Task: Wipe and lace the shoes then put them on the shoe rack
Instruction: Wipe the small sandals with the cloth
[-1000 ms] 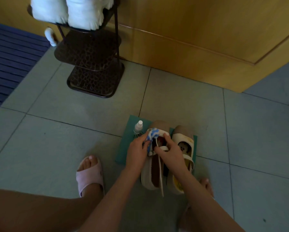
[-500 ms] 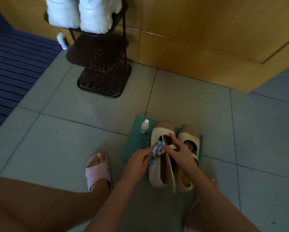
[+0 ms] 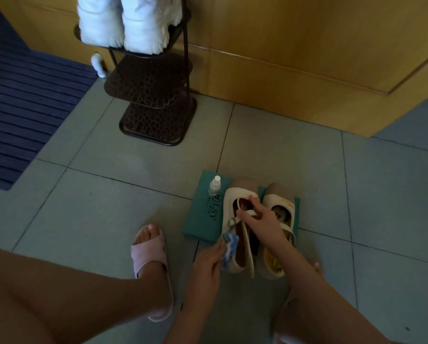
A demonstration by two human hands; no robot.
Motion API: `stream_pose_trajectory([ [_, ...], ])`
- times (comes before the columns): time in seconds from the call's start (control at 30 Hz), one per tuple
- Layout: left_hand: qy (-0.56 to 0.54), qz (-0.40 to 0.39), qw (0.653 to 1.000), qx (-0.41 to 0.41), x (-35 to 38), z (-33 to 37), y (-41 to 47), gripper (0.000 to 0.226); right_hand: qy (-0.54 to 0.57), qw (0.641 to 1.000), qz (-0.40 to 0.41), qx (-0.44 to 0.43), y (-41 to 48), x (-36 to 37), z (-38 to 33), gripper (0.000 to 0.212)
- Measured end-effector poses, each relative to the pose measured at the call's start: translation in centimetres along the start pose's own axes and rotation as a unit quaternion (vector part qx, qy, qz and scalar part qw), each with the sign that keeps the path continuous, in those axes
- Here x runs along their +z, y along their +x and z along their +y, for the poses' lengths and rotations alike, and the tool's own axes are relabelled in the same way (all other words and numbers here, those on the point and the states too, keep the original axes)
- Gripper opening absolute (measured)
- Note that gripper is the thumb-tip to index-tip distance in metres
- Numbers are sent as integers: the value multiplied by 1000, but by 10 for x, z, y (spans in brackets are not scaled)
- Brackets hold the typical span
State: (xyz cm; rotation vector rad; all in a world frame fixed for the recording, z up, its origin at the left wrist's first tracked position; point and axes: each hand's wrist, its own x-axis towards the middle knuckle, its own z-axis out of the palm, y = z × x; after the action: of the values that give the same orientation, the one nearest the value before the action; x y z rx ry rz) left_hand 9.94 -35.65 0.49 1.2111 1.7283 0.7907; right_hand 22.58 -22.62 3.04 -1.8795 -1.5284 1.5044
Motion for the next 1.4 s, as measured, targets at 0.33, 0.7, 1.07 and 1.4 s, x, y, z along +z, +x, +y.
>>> stream_pose_trajectory([
  [0.33,13,-7,999,-44,1,5,-25,28,-25,1000,-10,0,-2,3,-10,77],
  [0.7,-172,154,970,-76,-69,72,14,13,-52,994,17,-95,-18,-15,-50,46],
  [1.07,-409,-109,880,-217,-6,176,98,52,46,991,-57,-113,-12,-101,-59,44],
  [1.4,82,-70,988,-112,65,131,109,40,-18,985,124,-116,51,-150,-22,22],
])
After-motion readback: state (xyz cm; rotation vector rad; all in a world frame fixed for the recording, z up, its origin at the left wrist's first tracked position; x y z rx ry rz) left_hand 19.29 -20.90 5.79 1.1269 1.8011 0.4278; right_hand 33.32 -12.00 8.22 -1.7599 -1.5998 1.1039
